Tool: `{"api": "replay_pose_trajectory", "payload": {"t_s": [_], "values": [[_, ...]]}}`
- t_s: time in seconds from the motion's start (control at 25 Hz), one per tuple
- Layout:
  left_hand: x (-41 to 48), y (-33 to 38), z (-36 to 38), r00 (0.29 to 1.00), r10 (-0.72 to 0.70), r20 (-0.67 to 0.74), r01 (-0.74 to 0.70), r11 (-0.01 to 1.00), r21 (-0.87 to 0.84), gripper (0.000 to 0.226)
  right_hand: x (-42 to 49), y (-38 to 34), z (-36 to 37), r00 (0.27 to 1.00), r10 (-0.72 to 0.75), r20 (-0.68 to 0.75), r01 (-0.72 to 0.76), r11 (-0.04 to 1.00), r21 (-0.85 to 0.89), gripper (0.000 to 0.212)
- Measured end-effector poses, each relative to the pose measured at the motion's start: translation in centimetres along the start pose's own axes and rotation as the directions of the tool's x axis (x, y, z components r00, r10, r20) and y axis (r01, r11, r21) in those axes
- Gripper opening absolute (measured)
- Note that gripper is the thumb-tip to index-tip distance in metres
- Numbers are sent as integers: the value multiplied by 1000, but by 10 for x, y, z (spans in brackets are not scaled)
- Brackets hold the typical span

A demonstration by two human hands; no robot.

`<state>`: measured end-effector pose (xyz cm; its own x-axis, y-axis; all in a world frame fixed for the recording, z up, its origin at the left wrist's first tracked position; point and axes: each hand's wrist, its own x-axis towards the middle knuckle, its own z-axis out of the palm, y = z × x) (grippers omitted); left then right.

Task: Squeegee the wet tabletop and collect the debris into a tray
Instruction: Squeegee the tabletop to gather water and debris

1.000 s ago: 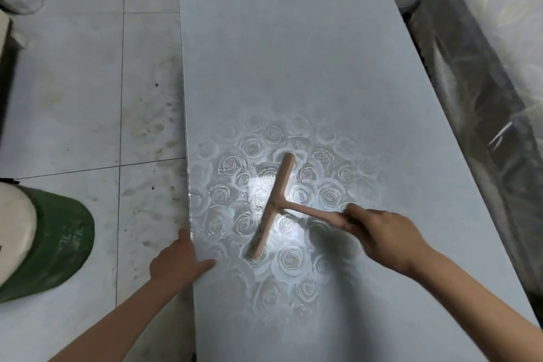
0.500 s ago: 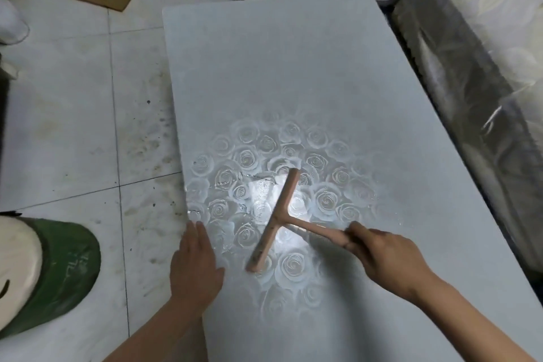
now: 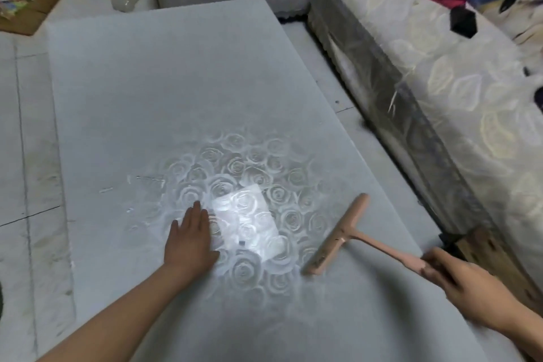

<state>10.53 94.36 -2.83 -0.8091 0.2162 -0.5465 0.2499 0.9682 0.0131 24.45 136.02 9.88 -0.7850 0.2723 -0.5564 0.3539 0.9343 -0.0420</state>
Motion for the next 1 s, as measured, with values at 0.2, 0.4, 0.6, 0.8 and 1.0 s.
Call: {"api": "replay_pose_trajectory", "payload": {"t_s": [0.2, 0.4, 0.6, 0.8, 1.0], "values": [[41, 36, -9, 997, -76, 31, 74, 997, 36, 117, 44, 84, -18, 989, -72, -126, 62, 995, -83, 17], [69, 31, -9, 989, -121, 87, 113, 989, 96, 137, 95, 52, -39, 960, -253, -121, 229, 956, -181, 30], [78, 34, -4, 989, -98, 108, 99, 995, 4, 140, 154, -78, -23, 844, -536, -18, 531, 839, -119, 23], [72, 29, -2, 995, -60, 80, 69, 992, -108, 141, 160, -10, -97, 893, -447, -52, 436, 888, -148, 28], [71, 27, 5, 998, -47, 37, 53, 984, -170, 142, 173, -29, -96, 909, -417, 0, 408, 890, -204, 28]]}}
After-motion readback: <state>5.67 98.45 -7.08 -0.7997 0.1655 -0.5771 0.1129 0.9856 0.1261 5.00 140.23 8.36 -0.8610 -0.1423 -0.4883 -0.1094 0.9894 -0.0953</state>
